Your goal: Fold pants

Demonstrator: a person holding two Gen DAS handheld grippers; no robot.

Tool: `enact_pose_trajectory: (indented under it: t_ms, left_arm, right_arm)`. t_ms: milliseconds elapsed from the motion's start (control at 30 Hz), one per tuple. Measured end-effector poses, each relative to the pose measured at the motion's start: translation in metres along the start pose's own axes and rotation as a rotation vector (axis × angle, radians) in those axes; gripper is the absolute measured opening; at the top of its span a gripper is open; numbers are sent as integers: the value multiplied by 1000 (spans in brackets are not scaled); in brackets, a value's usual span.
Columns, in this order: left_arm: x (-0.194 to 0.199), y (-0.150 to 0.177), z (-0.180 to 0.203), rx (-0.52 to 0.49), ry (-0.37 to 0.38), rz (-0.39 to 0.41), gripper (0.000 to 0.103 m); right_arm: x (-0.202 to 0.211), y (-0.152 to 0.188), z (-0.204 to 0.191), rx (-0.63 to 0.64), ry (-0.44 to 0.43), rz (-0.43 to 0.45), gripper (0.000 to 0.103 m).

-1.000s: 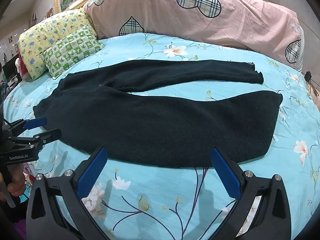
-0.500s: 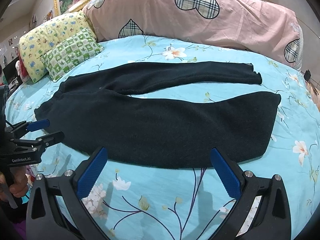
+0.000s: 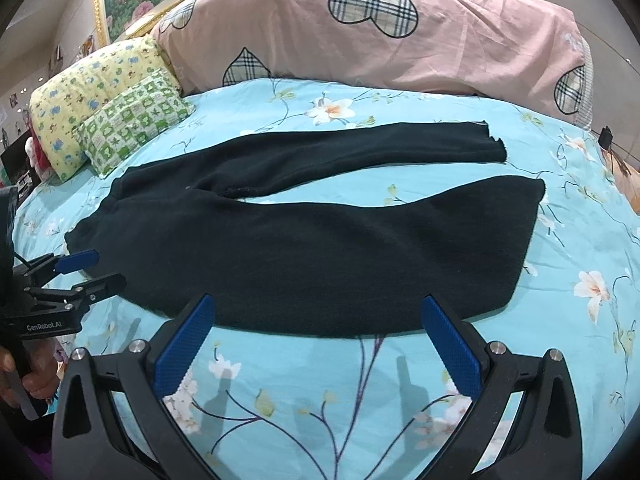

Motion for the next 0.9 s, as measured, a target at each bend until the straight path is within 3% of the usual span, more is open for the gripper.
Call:
enact_pose_trajectory:
  t_ms: [433, 900]
  left_arm:
    - [-14, -18, 11, -25, 37, -13, 85]
    - [-49, -60, 32, -84, 62, -30, 85]
  right_arm:
    - [10, -9, 43, -73, 40, 22, 102]
    - [-9, -49, 87, -104, 48, 21, 102]
Point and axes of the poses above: each gripper's, at about its wrist camera, not at the fingertips, and x roughly against the way its jaws point, z to its right, y to its underside, the point moved 8 cm from there along -x, roughly the way its jaws point
